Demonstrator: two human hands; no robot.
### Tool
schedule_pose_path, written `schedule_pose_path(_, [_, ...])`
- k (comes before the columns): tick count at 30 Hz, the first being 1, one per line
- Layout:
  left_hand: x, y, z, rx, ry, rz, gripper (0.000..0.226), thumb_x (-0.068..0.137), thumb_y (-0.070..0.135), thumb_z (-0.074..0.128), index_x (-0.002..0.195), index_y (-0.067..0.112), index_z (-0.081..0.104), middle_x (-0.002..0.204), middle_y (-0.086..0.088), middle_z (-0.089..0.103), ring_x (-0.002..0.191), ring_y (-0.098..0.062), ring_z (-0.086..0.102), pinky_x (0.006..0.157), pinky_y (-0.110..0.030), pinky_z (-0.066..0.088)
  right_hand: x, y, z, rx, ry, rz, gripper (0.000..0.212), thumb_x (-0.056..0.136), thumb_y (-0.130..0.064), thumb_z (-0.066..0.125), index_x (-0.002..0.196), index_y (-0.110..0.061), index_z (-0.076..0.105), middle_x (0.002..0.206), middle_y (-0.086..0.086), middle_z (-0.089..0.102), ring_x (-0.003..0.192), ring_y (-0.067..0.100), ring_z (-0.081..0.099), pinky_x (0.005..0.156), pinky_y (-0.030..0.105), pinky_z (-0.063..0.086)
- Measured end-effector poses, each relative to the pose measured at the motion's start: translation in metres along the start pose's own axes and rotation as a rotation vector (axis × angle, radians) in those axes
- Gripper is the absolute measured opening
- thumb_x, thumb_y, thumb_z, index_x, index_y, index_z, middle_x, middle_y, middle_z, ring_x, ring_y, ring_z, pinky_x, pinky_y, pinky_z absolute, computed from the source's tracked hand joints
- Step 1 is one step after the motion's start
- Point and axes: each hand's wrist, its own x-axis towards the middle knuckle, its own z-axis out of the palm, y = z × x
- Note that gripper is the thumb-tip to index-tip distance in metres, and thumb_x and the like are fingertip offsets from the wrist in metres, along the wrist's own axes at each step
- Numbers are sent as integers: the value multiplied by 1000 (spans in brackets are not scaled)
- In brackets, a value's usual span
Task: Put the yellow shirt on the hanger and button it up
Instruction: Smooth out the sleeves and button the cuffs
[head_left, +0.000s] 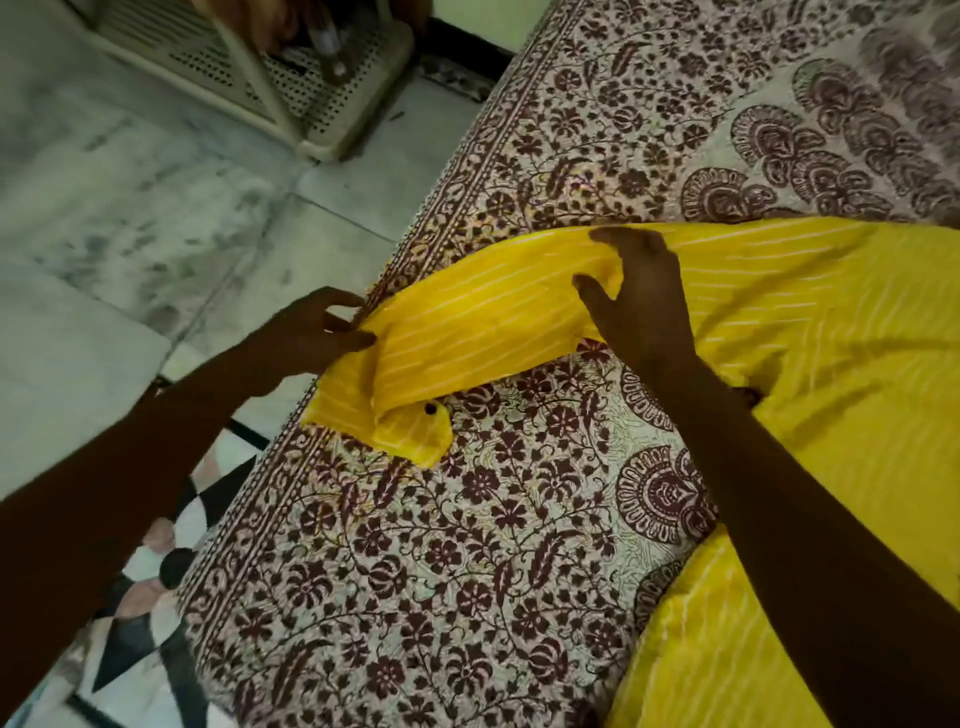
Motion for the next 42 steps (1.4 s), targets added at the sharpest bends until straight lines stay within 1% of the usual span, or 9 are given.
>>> schedule_pose_path(6, [-19, -8, 1, -29, 98, 31, 34, 80, 11, 69, 111, 17, 57, 110, -15, 61, 77, -18, 59, 64, -27, 47, -71, -24, 39, 253, 29, 182, 14, 86, -23, 64, 90, -10, 67, 84, 3, 65, 73, 18, 60, 70, 29, 49])
schedule_pose_path(10, [-34, -4, -10, -368, -243, -74, 82, 22, 49, 91, 96, 33, 63, 83, 3, 74, 65, -14, 70, 47, -24, 54, -90, -65, 47, 744, -447, 747, 50, 83, -54, 56, 73, -6, 66, 69, 13, 68, 58, 23, 63, 60, 32, 53])
schedule_pose_path(13, [-35, -19, -7, -324, -348, -42, 89, 18, 50, 90, 101, 31, 64, 88, 5, 74, 74, -18, 71, 54, -25, 56, -101, -90, 59, 1039, -689, 910, 46, 68, -64, 55, 87, -23, 62, 87, 6, 71, 78, 23, 68, 69, 38, 58])
schedule_pose_path(19, [-28, -39, 3, -446, -180, -35, 28, 85, -1, 57, 105, 18, 56, 100, -6, 63, 84, -22, 61, 60, -19, 55, -110, -108, 83, 1333, -104, 835, 10, 88, -8, 60, 80, -16, 61, 67, 2, 61, 50, 16, 56, 41, 22, 44])
schedule_pose_path(26, [-51, -65, 36, 441, 448, 562, 53, 82, 49, 53, 125, 18, 47, 123, -10, 57, 117, -27, 48, 95, -35, 37, -130, -105, 82, 1106, -346, 856, 6, 91, -9, 56, 92, -12, 61, 82, 7, 67, 68, 18, 67, 65, 31, 58])
schedule_pose_path(29, [-76, -67, 57, 705, 302, 889, 69, 84, 65, 41, 131, 15, 43, 141, -10, 44, 132, -26, 37, 111, -48, 23, -128, -113, 80, 1197, -218, 808, 9, 90, -4, 55, 91, -11, 61, 79, 7, 64, 65, 20, 63, 61, 30, 56])
schedule_pose_path(32, [-82, -77, 71, 821, 173, 844, 89, 80, 76, 32, 141, 11, 33, 149, -9, 34, 138, -24, 31, 115, -48, 13, -127, -125, 75, 1187, -196, 776, 8, 89, -5, 56, 85, -10, 61, 73, 8, 60, 65, 22, 57, 62, 31, 48])
schedule_pose_path(39, [-38, -33, 55, 574, 289, 939, 36, 94, 38, 42, 123, 22, 56, 146, -17, 35, 137, -34, 26, 112, -49, 27, -115, -83, 62, 622, 306, 848, 9, 85, -23, 63, 82, -16, 68, 73, 5, 69, 67, 19, 66, 72, 42, 57])
schedule_pose_path(42, [-5, 2, 60, 677, 180, 940, 30, 90, 26, 51, 118, 26, 62, 149, -19, 29, 138, -41, 22, 113, -47, 22, -101, -54, 42, 854, 370, 960, 23, 89, -5, 56, 109, 6, 62, 80, 12, 66, 65, 14, 67, 68, 31, 58])
